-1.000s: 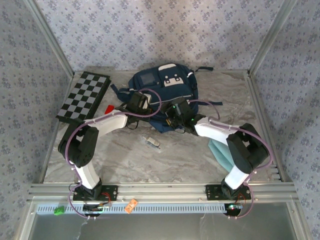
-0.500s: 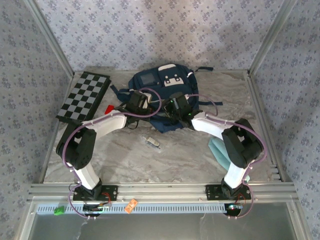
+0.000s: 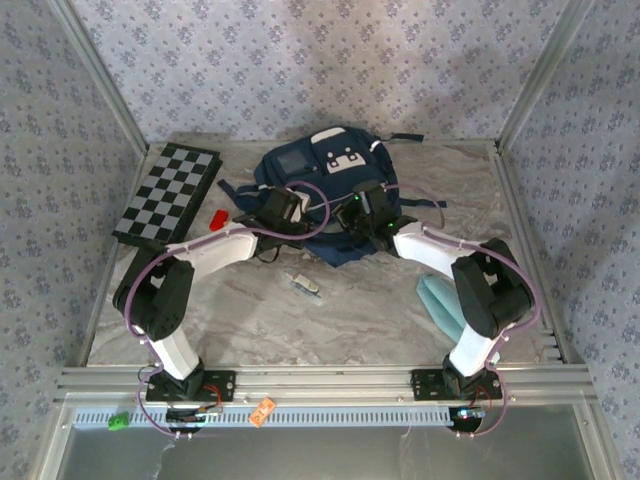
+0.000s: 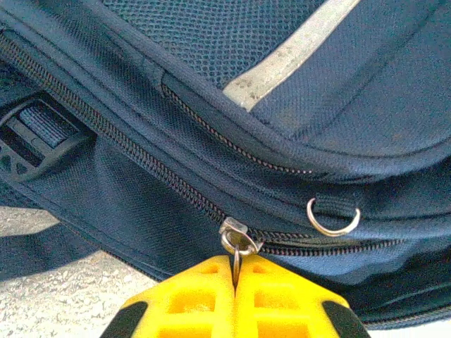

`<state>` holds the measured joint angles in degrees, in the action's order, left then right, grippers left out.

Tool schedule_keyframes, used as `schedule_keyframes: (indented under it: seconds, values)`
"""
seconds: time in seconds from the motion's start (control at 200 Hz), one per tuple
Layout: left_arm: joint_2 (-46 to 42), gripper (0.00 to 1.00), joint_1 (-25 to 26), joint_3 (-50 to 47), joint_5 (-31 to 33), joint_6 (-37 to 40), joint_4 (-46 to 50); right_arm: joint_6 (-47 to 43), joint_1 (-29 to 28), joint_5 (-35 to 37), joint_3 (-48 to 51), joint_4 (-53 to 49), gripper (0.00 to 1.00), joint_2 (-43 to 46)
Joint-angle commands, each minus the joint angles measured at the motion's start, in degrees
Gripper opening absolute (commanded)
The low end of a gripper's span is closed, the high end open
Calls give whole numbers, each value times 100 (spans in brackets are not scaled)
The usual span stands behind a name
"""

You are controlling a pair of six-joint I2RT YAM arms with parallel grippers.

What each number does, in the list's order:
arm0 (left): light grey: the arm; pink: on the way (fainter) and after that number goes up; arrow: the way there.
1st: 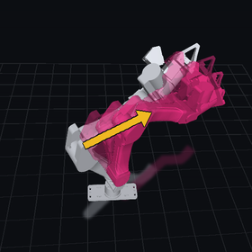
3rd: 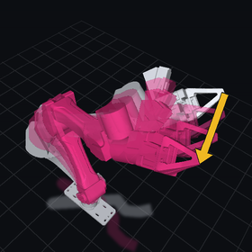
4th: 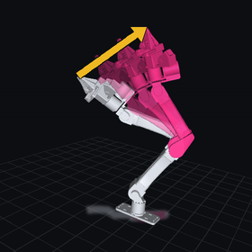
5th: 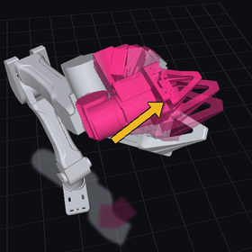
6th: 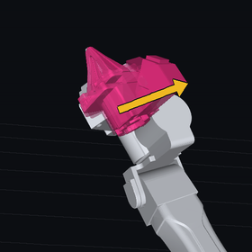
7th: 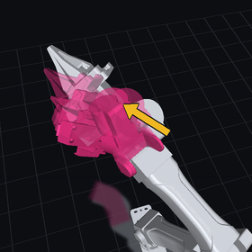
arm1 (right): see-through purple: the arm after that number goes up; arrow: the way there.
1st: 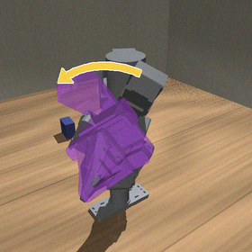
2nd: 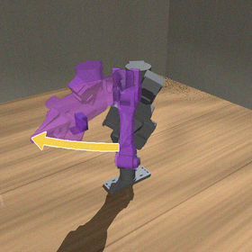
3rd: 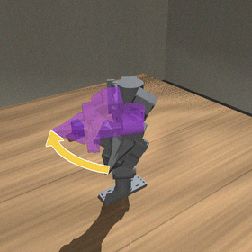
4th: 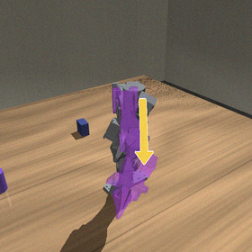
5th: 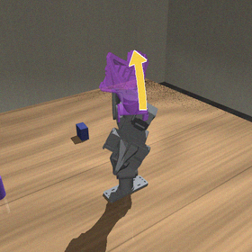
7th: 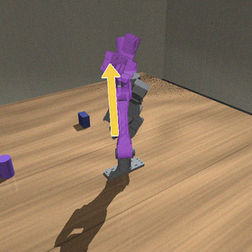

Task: Pack the student bag
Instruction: Unzip the student bag at the top-center of the table.

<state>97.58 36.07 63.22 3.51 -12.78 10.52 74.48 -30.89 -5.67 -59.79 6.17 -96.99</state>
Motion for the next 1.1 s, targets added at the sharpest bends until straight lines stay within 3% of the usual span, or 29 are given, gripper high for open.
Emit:
schedule_keyframes:
  seconds: [0.0,0.11,0.325,0.59,0.744,0.784,0.839,0.899,1.094]
  values:
    - [-187,0,-48,243,708,238,869,-447,319,-160,189,-86,0,391]
    - [2,0,-58,439,1099,432,1140,-633,445,-426,224,-295,0,493]
    - [452,0,-302,881,1229,669,1209,-710,559,-673,503,-273,0,585]
    - [806,0,-901,1299,870,414,1032,-708,474,-750,661,-133,0,584]
    - [935,0,-895,1578,574,252,1181,-934,375,-737,562,-258,0,665]
    - [874,0,-832,1508,347,298,1112,-1041,394,-761,539,-390,13,726]
    - [767,15,-718,1424,249,317,1120,-1266,395,-731,547,-620,36,894]
    - [683,22,-636,1412,153,221,1307,-1590,407,-648,547,-1073,53,1158]
    - [-121,44,-472,692,-258,-913,1347,-2493,931,-256,897,-2884,80,2433]
